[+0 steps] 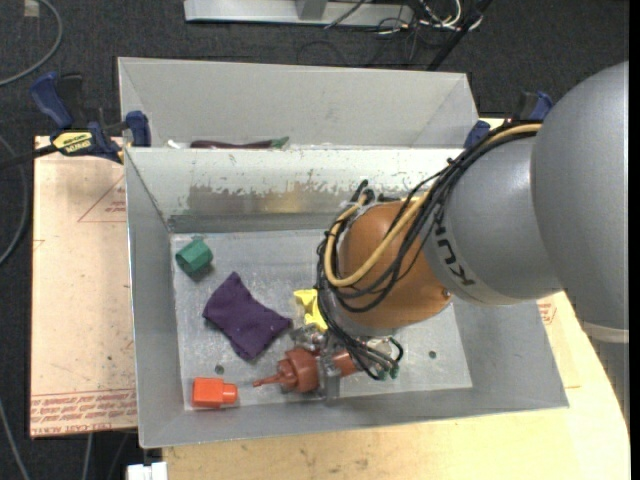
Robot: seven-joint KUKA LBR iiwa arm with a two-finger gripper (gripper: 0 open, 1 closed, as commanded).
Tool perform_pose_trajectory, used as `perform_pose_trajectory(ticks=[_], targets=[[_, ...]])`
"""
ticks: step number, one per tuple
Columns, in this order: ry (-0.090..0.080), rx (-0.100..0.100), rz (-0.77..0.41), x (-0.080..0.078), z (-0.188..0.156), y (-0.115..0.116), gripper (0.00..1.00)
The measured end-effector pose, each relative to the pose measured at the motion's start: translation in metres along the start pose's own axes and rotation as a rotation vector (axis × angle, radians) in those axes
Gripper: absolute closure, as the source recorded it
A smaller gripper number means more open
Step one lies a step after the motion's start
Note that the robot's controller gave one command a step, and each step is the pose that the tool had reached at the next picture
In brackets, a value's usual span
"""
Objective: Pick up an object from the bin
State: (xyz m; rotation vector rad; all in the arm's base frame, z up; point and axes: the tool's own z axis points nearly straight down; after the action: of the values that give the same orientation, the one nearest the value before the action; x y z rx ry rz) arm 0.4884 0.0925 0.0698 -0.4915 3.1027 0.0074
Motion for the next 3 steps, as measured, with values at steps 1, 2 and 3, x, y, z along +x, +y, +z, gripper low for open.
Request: perform_pose_trajectory(ticks=[1,2,3], targets=[[0.001,0.0,0.001,0.0,0.0,0.0,1.0],[-0.003,-0.001,0.009,-0.027,-0.125,-0.006,1.0],[-0.002,-0.001,0.009,-0.027,-0.125,-0.006,1.0]])
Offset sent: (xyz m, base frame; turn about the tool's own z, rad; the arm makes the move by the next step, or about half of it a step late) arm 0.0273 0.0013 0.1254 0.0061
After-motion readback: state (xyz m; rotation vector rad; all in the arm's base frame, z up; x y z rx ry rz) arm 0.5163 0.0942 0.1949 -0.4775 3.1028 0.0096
